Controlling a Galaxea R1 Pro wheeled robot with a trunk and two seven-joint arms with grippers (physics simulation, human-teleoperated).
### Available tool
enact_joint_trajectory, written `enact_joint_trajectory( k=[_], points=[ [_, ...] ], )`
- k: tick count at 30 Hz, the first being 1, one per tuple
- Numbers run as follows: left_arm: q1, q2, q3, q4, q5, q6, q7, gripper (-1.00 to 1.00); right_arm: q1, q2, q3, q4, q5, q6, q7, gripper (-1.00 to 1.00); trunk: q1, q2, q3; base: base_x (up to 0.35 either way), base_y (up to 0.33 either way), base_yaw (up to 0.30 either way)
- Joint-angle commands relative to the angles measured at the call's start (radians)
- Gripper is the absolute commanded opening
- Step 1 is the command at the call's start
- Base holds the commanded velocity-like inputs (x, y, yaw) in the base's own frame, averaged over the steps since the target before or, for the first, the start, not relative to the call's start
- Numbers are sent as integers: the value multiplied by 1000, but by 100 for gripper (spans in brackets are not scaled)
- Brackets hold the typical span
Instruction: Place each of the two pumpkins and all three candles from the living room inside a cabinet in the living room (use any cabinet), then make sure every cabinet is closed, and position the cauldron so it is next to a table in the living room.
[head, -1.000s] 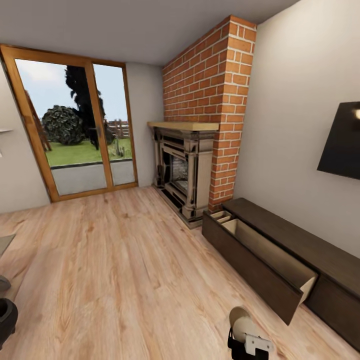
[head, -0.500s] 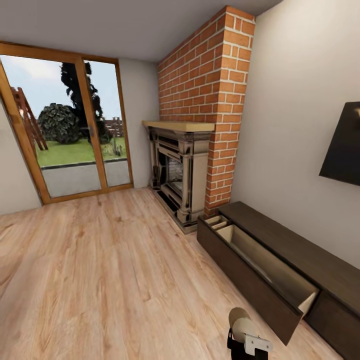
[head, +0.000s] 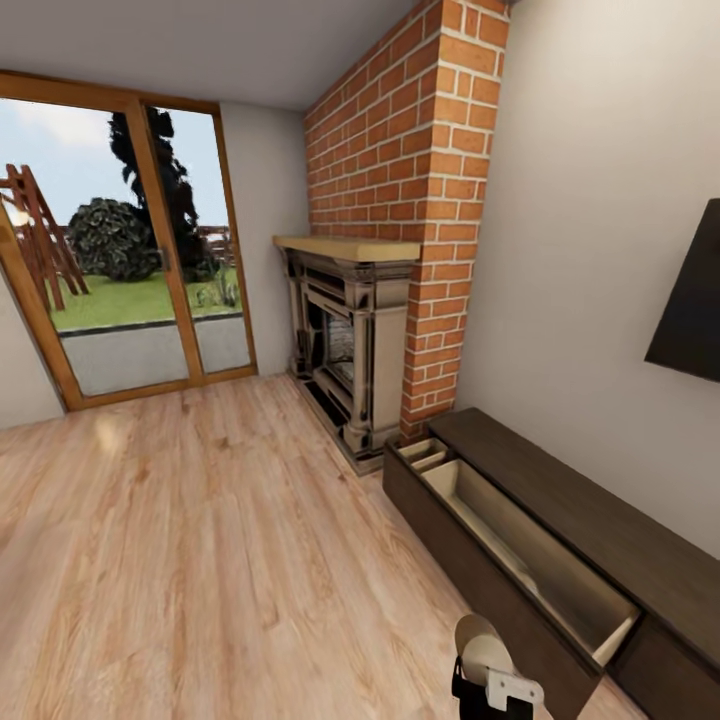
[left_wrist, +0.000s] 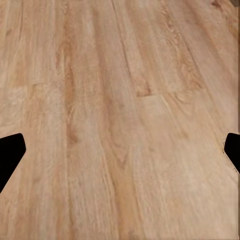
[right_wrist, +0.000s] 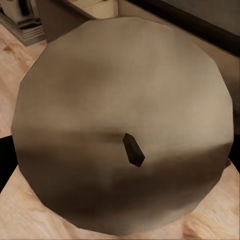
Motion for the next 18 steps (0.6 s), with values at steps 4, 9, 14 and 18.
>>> enact_joint_trajectory(
  k=[4, 9, 14, 18],
  points=[
    [-2, 2, -8, -4, 0, -5, 7, 100, -1, 3, 11, -1, 0, -1, -7, -100, 1, -1, -8, 315, -79, 0],
    [-2, 2, -8, -4, 0, -5, 6, 100, -1, 2, 10, -1, 0, 0, -7, -100, 1, -1, -15, 334, 80, 0],
    [-2, 4, -8, -4, 0, -5, 7, 100, -1, 1, 10, -1, 0, -1, -7, -100, 1, -1, -22, 328, 153, 0],
    [-2, 5, -7, -4, 0, -7, 7, 100, -1, 2, 10, 0, 1, -1, -7, -100, 1, -1, -22, 307, 207, -12]
  ],
)
